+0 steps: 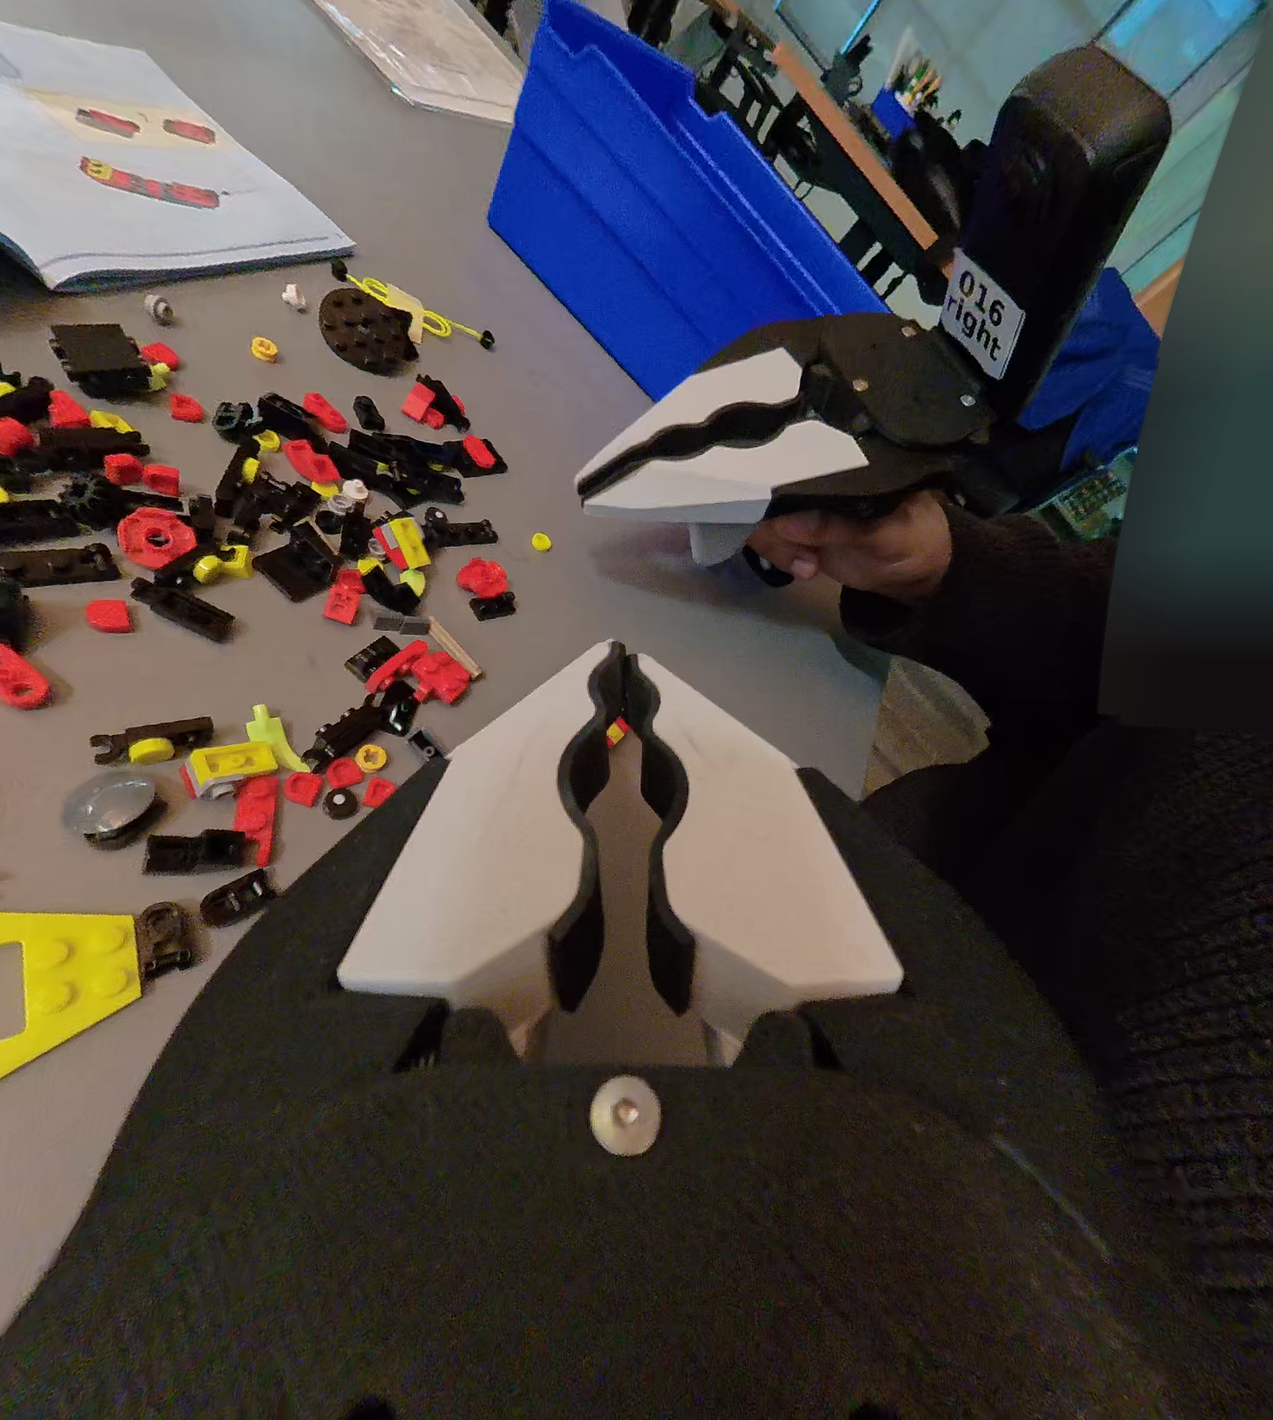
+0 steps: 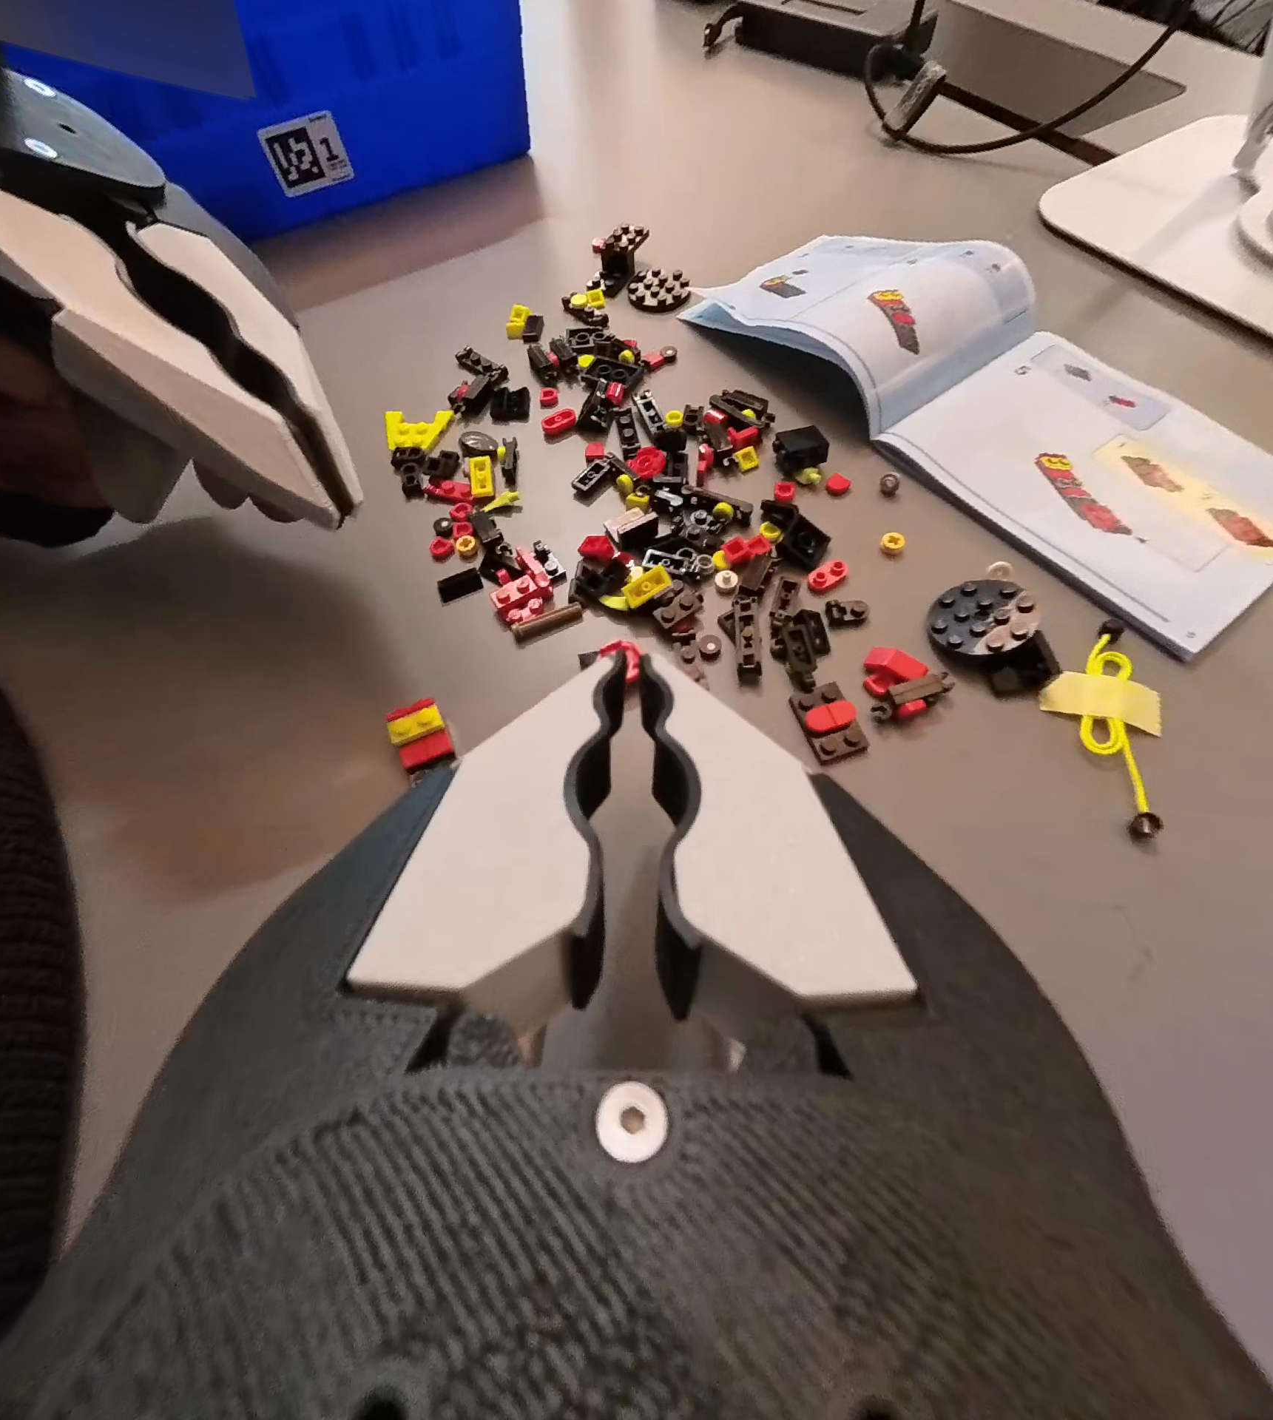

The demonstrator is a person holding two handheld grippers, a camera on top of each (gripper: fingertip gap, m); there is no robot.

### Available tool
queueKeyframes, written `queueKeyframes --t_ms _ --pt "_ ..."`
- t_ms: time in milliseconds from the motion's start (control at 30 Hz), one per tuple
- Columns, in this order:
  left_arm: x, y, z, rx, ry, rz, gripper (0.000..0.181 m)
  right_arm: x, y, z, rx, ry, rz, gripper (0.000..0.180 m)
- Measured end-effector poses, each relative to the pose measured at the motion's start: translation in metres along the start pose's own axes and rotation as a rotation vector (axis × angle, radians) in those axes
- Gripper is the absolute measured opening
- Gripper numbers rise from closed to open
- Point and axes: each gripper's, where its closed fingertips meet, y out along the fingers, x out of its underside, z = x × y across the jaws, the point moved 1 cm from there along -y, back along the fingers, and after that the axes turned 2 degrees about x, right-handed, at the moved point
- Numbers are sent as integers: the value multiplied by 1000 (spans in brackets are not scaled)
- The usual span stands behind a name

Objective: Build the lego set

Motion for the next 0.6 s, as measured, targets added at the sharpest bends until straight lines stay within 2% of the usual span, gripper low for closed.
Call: queueKeyframes --t_ms 600 --pt "12 2 -20 -57 -110 -69 0 16 14 3 -63 63 -80 0"
